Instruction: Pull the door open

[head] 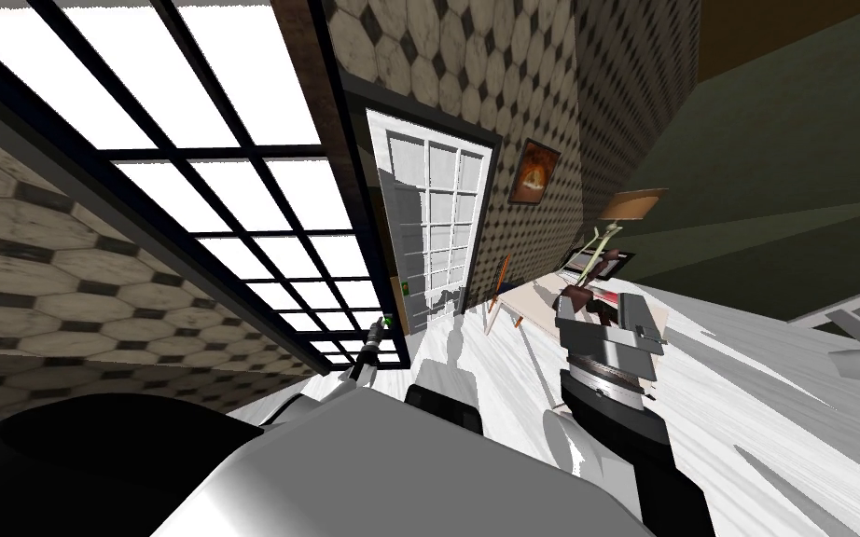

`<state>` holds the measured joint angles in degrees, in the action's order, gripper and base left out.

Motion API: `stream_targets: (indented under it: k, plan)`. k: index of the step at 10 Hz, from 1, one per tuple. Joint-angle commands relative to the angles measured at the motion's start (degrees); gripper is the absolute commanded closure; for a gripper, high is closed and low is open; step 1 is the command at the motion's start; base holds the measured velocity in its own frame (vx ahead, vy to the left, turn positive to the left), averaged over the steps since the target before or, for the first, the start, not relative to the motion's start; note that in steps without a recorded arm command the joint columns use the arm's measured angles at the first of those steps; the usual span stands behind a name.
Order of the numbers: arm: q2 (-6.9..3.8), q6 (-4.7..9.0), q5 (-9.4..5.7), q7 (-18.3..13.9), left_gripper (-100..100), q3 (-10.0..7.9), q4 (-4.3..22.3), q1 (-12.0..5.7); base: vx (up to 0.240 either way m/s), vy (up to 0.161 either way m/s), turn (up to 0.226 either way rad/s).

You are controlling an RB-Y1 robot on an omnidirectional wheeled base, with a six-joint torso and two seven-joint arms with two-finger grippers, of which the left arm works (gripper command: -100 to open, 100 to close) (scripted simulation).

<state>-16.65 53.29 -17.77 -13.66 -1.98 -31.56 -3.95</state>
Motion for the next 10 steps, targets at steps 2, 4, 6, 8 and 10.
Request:
stream_targets:
  k: [2, 4, 6, 8, 10]
  plan:
    - [0.67, 0.17, -0.64, -2.83, -100, 0.61, 0.79, -0.54, -0.053, -0.003, -0.044]
    - [1.07, 0.0, -1.93, -6.37, -100, 0.97, 0.48, -0.65, -0.042, -0.008, -0.045]
    - [1.29, -0.09, -2.65, -8.7, -100, 1.17, 0.31, -0.71, -0.034, 0.004, -0.023]
    - [1.54, -0.19, -3.45, -10.93, -100, 1.39, 0.11, -0.78, -0.054, 0.004, -0.044]
    - [2.06, -0.42, -5.14, -14.58, -100, 1.86, -0.29, -0.93, -0.059, 0.008, -0.054]
